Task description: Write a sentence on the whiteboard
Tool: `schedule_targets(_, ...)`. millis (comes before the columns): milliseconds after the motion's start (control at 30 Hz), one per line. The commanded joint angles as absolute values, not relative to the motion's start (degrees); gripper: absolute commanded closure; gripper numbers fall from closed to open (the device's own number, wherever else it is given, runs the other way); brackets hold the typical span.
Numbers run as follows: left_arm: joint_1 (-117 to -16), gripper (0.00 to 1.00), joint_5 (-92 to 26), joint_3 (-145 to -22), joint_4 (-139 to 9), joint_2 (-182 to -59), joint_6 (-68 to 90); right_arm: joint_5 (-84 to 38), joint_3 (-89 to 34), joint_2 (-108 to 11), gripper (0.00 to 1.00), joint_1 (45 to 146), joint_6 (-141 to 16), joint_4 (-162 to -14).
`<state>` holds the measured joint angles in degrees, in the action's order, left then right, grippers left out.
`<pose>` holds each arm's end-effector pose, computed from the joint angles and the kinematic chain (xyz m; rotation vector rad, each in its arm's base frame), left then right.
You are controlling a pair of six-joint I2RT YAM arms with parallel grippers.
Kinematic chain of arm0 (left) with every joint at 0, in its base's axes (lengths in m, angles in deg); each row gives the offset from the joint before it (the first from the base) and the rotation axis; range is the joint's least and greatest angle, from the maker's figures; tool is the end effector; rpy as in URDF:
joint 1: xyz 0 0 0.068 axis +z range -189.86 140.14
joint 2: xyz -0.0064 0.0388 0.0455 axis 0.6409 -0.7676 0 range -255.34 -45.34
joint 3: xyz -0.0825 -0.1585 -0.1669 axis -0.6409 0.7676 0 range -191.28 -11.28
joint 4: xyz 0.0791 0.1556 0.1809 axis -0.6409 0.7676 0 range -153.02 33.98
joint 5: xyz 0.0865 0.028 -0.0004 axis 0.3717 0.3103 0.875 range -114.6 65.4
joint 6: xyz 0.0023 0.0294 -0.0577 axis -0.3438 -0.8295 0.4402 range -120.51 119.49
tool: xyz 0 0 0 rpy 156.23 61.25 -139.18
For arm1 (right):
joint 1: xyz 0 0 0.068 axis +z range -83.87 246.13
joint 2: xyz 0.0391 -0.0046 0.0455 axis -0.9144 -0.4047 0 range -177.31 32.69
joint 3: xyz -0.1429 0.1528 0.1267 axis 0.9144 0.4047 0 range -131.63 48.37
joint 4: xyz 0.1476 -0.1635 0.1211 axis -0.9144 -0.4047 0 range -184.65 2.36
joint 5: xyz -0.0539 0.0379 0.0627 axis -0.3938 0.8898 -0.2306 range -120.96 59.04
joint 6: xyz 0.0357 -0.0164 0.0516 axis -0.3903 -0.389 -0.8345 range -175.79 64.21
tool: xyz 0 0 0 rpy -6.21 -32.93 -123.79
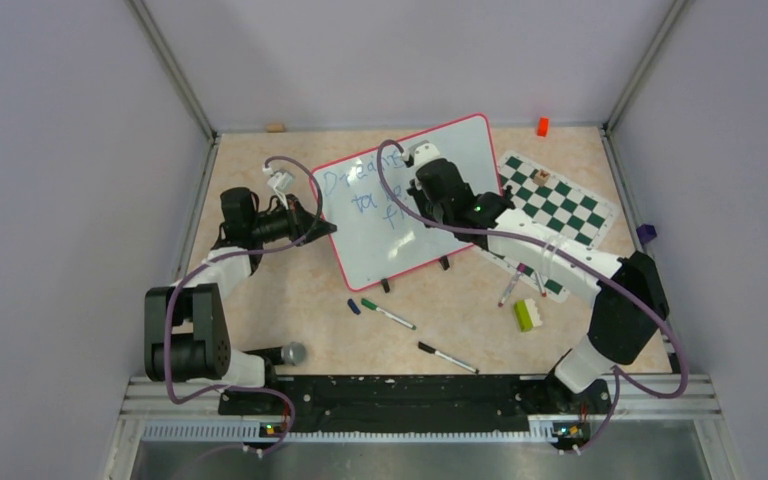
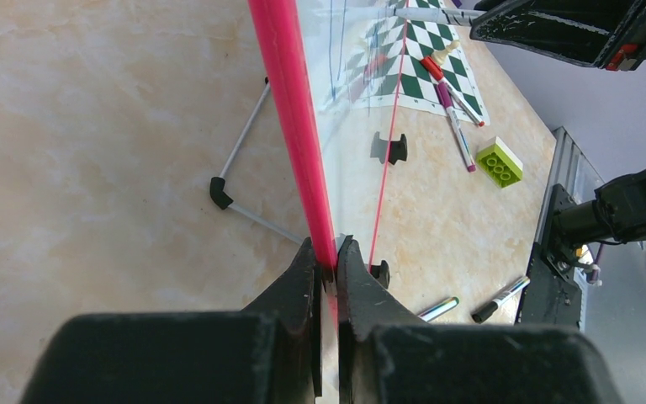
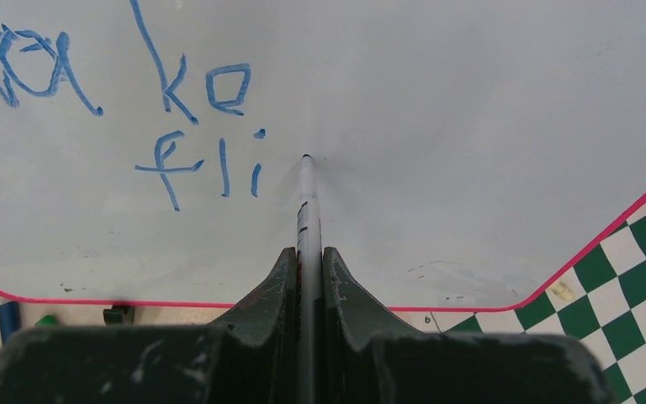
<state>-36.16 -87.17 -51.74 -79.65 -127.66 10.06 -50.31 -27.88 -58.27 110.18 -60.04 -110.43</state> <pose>0.2934 -0.0261 0.1929 0.4647 1.8724 -1.1601 0.2721 0.2397 0.2726 -0.5688 2.1087 0.1007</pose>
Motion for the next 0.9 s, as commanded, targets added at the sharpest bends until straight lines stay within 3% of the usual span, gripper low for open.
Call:
schedule_targets(0, -37.43, 1.00, -84.67, -51.52, -78.24, -127.73, 1.08, -48.42, -30.32, -59.26, 1.00, 109.57, -59.49, -108.49)
schedule_targets(400, -37.45, 1.00, -84.64, -51.43, -78.24, -127.60, 1.00, -46.01, -28.91, -57.95, 1.00, 109.53, -59.52, -111.65)
schedule_targets(867, -37.42, 1.00, -84.56, -51.36, -78.31, -127.56, 0.99, -51.35, -29.46, -58.33, 1.00, 109.59, -59.56, -113.00)
